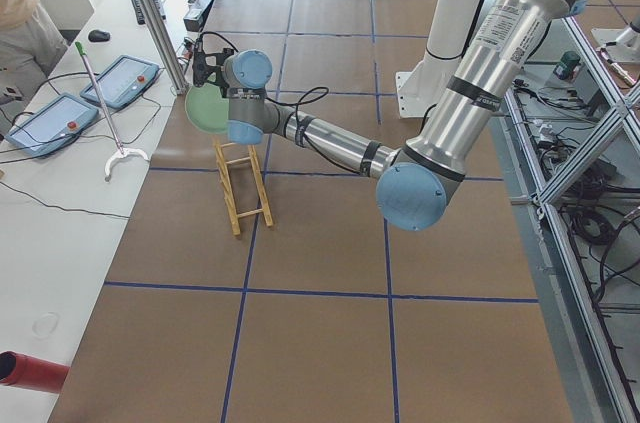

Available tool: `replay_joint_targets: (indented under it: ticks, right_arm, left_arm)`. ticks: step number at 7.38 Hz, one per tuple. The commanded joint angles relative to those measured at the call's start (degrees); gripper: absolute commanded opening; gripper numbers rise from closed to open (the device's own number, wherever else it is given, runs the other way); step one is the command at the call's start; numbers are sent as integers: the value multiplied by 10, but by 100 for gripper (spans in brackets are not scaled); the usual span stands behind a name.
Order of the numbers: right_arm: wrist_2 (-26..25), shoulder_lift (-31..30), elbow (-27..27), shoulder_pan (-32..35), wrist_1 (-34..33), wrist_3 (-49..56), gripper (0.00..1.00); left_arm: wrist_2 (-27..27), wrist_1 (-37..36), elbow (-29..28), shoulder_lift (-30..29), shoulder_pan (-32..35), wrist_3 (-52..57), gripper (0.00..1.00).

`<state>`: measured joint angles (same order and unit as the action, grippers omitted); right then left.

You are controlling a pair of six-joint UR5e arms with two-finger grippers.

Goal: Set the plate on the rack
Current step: 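Turn the plate upright and position it above the wooden rack slots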

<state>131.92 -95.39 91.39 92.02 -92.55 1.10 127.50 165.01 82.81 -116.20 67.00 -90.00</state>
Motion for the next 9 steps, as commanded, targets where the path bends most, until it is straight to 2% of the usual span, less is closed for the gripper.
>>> replay_joint_targets:
  ticks: [1, 9]
  right_arm:
    - [0, 0, -1, 0, 0, -3, 100]
    - [3, 0, -1, 2, -1, -29, 100]
  left_arm:
    - [-3, 1, -7, 0, -23, -1, 0]
    - [-2, 2, -55, -3, -28, 4, 0]
